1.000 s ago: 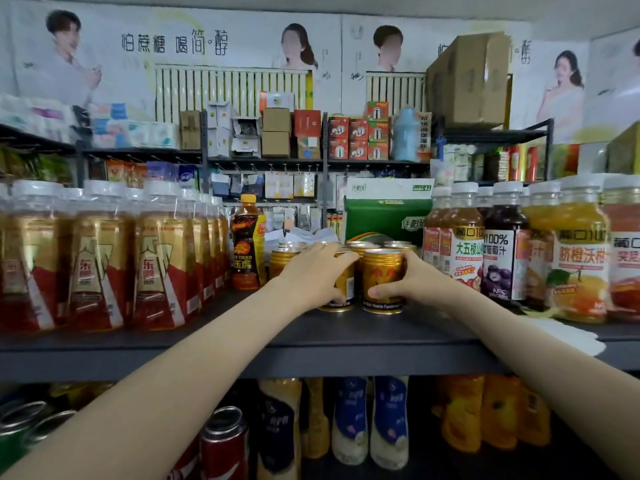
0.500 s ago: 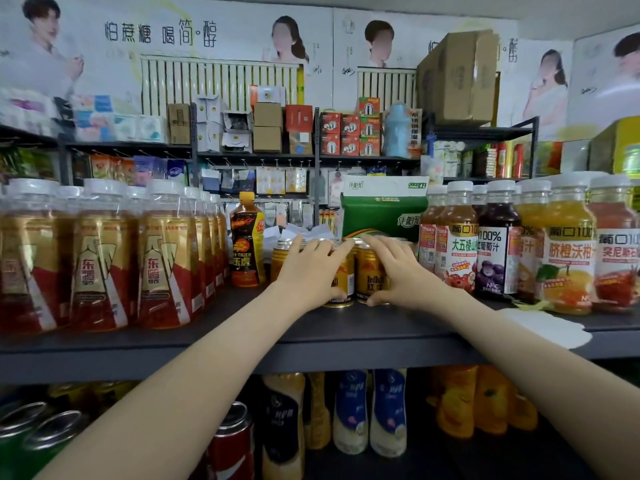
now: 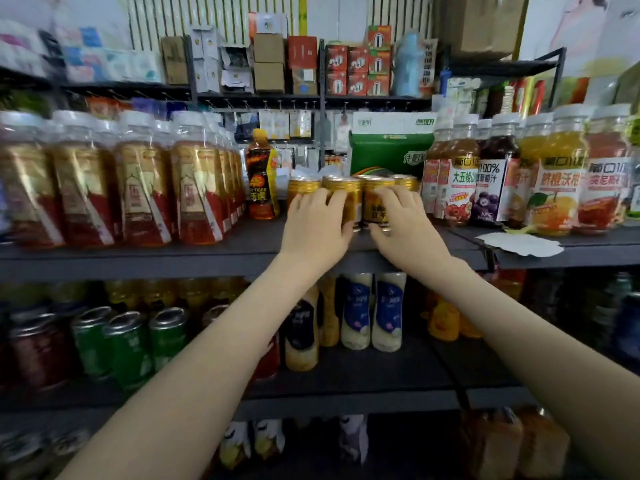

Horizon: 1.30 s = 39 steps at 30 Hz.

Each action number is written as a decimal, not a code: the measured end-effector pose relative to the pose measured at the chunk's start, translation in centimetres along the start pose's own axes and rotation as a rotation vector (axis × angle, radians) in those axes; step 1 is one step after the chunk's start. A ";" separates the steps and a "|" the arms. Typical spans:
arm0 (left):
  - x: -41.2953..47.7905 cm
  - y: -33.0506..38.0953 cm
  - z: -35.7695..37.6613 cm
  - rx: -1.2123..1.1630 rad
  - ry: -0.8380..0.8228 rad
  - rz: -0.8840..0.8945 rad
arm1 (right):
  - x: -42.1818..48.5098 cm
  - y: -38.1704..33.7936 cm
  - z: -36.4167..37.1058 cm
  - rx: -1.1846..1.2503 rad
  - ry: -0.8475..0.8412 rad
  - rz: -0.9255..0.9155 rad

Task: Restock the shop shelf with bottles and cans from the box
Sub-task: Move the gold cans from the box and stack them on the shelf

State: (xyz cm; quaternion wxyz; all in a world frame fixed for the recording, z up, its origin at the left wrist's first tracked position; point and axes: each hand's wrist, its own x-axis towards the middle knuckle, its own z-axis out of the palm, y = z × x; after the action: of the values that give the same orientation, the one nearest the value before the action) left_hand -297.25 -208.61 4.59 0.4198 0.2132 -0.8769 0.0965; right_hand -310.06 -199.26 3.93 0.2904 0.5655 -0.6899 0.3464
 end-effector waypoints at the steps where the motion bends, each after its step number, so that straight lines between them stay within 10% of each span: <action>1: -2.0 0.4 -0.6 -0.027 0.038 -0.001 | -1.6 -0.9 -0.1 0.034 0.050 -0.039; 7: -16.6 3.3 -3.1 -0.075 0.152 -0.172 | -13.8 -6.3 1.4 0.298 0.034 -0.151; 18: -44.4 3.4 -7.6 0.062 -0.390 -0.783 | -34.4 -21.1 10.1 0.642 -0.777 -0.150; 39: -77.3 -23.1 -27.4 0.141 -0.723 -1.580 | -44.7 -59.0 32.4 0.578 -1.464 -0.231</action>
State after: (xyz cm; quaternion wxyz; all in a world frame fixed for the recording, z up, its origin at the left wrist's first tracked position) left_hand -224.62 -197.01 -38.51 0.0456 0.8021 -0.5439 -0.2424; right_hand -243.85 -206.64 -41.87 -0.3607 0.7704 -0.5254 0.0196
